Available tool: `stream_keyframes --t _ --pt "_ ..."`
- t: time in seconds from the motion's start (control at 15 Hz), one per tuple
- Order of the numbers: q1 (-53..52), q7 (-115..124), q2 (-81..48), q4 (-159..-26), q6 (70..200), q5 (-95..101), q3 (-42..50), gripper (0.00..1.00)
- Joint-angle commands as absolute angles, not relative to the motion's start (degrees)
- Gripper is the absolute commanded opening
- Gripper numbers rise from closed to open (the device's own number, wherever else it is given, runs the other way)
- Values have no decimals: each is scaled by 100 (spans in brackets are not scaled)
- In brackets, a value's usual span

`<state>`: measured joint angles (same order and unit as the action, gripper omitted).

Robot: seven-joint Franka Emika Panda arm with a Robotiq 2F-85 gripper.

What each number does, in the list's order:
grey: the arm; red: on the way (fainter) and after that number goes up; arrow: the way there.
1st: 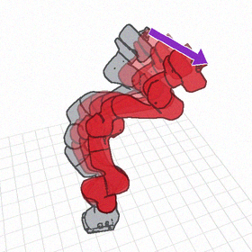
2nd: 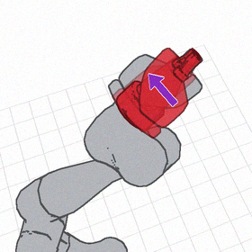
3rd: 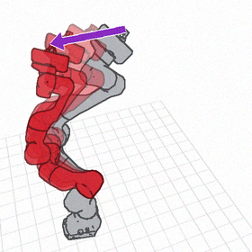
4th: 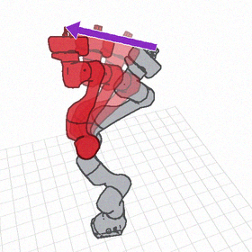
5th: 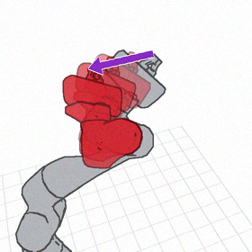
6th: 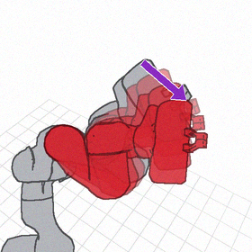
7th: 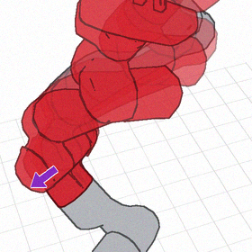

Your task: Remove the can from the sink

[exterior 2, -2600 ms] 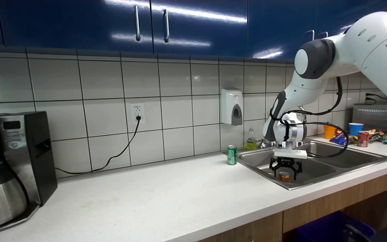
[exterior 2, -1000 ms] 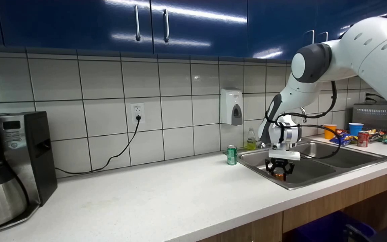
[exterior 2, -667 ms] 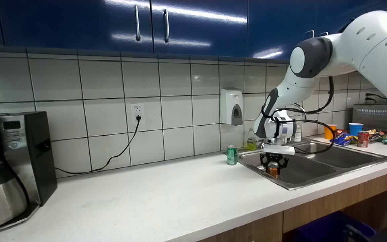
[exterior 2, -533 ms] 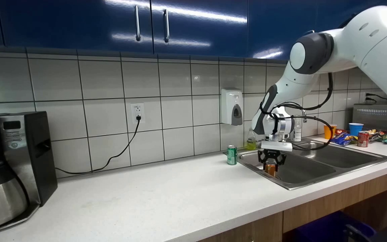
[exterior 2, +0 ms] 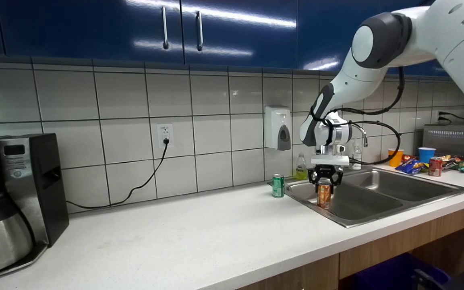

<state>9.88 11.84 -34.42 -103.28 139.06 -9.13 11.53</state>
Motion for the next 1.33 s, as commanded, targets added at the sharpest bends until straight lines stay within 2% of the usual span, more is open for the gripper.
stream_keyframes --t 0.0,0.4,1.27 --pt "803 1570 -2832 -10705 13430 -533 1358 38" --pt "705 1536 -2348 -10933 12966 -280 1251 38" --pt "12 1335 -2189 -11285 13145 -187 598 38"
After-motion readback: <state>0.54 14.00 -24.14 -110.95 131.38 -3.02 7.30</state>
